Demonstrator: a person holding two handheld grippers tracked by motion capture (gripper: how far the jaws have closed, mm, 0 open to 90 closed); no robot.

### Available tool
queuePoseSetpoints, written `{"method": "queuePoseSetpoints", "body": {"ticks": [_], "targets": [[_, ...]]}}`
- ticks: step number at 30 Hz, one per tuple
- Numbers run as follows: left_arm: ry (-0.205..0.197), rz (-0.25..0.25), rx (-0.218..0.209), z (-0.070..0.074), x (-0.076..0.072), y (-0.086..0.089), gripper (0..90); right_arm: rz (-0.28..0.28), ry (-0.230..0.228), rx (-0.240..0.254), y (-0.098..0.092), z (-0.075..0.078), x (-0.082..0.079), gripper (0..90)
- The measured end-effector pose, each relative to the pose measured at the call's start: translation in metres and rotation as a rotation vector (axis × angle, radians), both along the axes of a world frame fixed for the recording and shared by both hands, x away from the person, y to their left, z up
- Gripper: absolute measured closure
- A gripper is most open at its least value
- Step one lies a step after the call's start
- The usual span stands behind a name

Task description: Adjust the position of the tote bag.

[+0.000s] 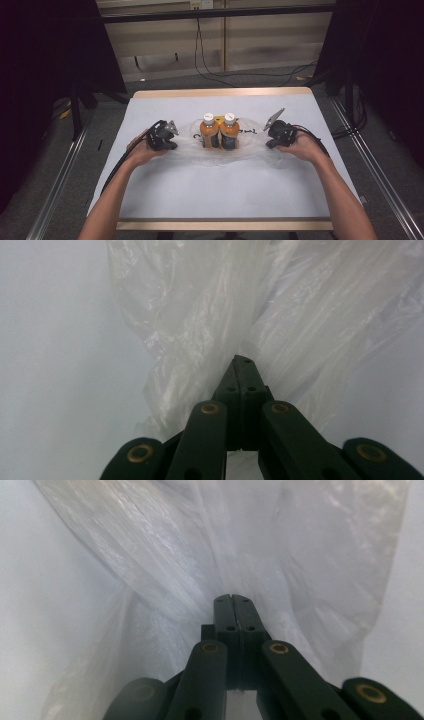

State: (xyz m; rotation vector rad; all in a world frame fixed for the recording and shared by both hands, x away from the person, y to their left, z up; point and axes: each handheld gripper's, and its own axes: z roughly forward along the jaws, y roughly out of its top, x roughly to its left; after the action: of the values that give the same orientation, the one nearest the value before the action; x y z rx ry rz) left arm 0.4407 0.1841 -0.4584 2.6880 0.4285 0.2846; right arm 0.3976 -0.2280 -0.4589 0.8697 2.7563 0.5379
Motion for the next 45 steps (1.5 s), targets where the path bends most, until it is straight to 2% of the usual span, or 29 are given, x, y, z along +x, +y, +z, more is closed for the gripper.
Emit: {"method": "queuePoseSetpoints", "body": {"ticks": [1, 5, 6, 9, 12, 13, 15, 17, 18, 21, 23, 25, 27, 32, 33, 35, 36, 37, 39, 43, 44, 45], "targets": [[-0.004, 0.026, 0.0, -0.001, 0.0, 0.0, 90.0, 0.005, -0.016, -0.017, -0.001, 0.0, 0.001, 90.0], [-0.015, 0.023, 0.022, 0.0, 0.006, 0.001, 90.0, -0.009, -0.034, -0.075, -0.008, 0.001, 0.001, 90.0], [-0.007, 0.043, -0.004, -0.001, 0.006, 0.003, 90.0, -0.019, -0.044, -0.085, -0.012, 0.001, 0.002, 90.0], [-0.004, 0.055, -0.026, -0.002, 0.008, 0.006, 90.0, -0.044, -0.042, -0.061, -0.017, 0.0, -0.001, 90.0], [-0.001, 0.05, -0.035, -0.002, 0.01, 0.008, 90.0, -0.033, -0.059, -0.074, -0.017, 0.0, 0.0, 90.0], [0.0, 0.044, -0.033, -0.002, 0.01, 0.009, 90.0, -0.028, -0.069, -0.098, -0.018, 0.0, 0.0, 90.0], [0.016, 0.062, -0.057, -0.003, 0.012, 0.011, 90.0, -0.038, -0.063, -0.097, -0.02, 0.0, 0.001, 90.0], [-0.002, 0.069, -0.056, -0.003, 0.013, 0.011, 90.0, -0.046, -0.065, -0.09, -0.022, 0.0, 0.003, 90.0], [0.001, 0.074, -0.059, -0.004, 0.014, 0.011, 90.0, -0.046, -0.078, -0.092, -0.023, -0.001, 0.004, 90.0], [0.009, 0.078, -0.062, -0.003, 0.012, 0.011, 90.0, -0.066, -0.079, -0.092, -0.023, -0.001, 0.004, 90.0], [0.012, 0.067, -0.048, -0.002, 0.011, 0.012, 90.0, -0.066, -0.088, -0.099, -0.024, -0.001, 0.005, 90.0], [0.019, 0.065, -0.05, -0.002, 0.008, 0.013, 90.0, -0.084, -0.077, -0.086, -0.025, -0.001, 0.004, 90.0], [0.029, 0.068, -0.068, -0.002, 0.006, 0.016, 90.0, -0.073, -0.093, -0.08, -0.027, -0.002, 0.002, 90.0], [0.046, 0.068, -0.097, -0.003, 0.001, 0.021, 90.0, -0.067, -0.097, -0.083, -0.03, -0.001, -0.003, 90.0], [0.049, 0.075, -0.103, -0.003, 0.0, 0.022, 90.0, -0.083, -0.097, -0.082, -0.028, -0.001, -0.004, 90.0], [0.07, 0.096, -0.136, -0.003, 0.0, 0.025, 90.0, -0.063, -0.101, -0.093, -0.025, -0.001, -0.006, 90.0], [0.075, 0.098, -0.159, -0.003, 0.002, 0.028, 90.0, -0.052, -0.106, -0.084, -0.024, 0.0, -0.006, 90.0], [0.076, 0.112, -0.193, -0.002, 0.002, 0.03, 90.0, -0.064, -0.105, -0.054, -0.023, 0.001, -0.007, 90.0], [0.079, 0.108, -0.275, 0.002, -0.001, 0.032, 90.0, -0.066, -0.12, 0.005, -0.023, 0.003, -0.007, 90.0], [0.057, 0.089, -0.285, 0.01, -0.009, 0.03, 90.0, -0.052, -0.138, 0.082, -0.017, 0.008, -0.009, 90.0], [0.054, 0.093, -0.299, 0.011, -0.011, 0.03, 90.0, -0.051, -0.141, 0.096, -0.015, 0.008, -0.01, 90.0], [0.046, 0.094, -0.336, 0.012, -0.012, 0.03, 90.0, -0.062, -0.138, 0.116, -0.014, 0.009, -0.011, 90.0]]}}
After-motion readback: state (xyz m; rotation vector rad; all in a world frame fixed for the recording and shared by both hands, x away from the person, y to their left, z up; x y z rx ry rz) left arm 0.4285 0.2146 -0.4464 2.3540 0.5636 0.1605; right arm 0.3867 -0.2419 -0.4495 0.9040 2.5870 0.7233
